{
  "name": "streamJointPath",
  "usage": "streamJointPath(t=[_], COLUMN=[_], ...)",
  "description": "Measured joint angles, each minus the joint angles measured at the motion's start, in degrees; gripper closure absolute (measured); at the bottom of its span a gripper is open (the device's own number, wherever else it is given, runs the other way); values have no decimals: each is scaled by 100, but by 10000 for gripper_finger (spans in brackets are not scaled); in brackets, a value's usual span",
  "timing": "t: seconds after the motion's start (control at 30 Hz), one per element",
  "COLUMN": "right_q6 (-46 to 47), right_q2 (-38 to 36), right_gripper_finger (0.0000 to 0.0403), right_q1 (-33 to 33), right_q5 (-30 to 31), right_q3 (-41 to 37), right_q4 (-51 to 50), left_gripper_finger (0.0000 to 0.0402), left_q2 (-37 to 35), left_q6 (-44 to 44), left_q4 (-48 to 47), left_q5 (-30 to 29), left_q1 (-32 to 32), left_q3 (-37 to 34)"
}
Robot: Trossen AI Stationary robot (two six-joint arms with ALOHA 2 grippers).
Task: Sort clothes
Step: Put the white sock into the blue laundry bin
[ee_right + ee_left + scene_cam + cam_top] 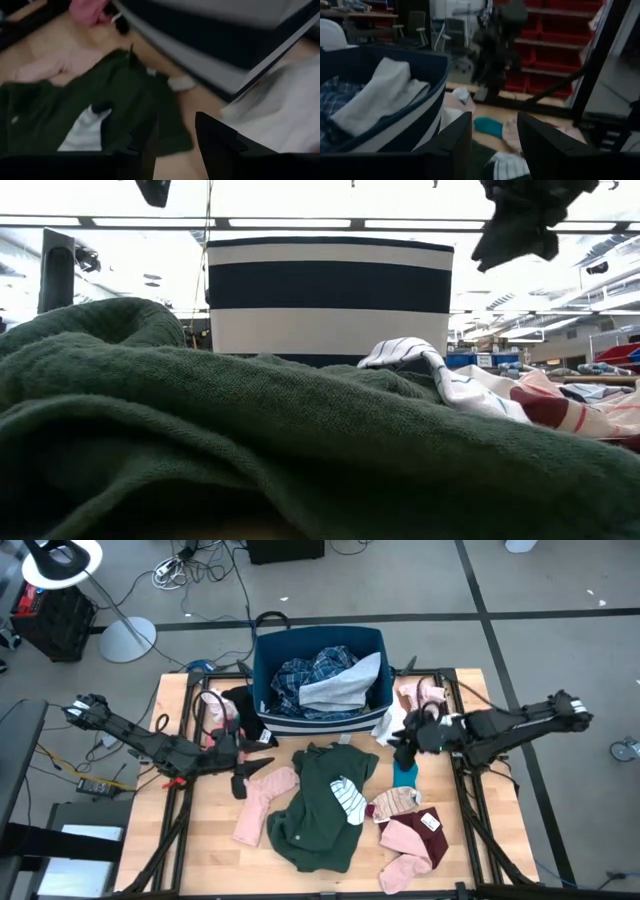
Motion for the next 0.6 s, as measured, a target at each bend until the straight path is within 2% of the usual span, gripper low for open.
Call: streamJointPath(t=[0.2, 0.33, 0.47, 0.6], right_q6=[602, 1012, 1248, 1404], right_q2=[2, 2, 2, 2], right_gripper_finger=[270, 270, 270, 270], right_q1=[848, 1347, 1769, 2090], right_q5=[411, 755, 1067, 1325], right_q3=[-553, -739, -760, -760], right_q4=[406, 490, 520, 520], left_gripper_finger=[239, 239, 239, 239], left_q2=[0, 121, 619, 1350], left_q6=[138, -96, -305, -456], left_q4=[-131, -267, -385, -883], left_q5=[277, 328, 472, 479], left_q1=[0, 0, 0, 10], left_q3=[0, 3, 129, 510])
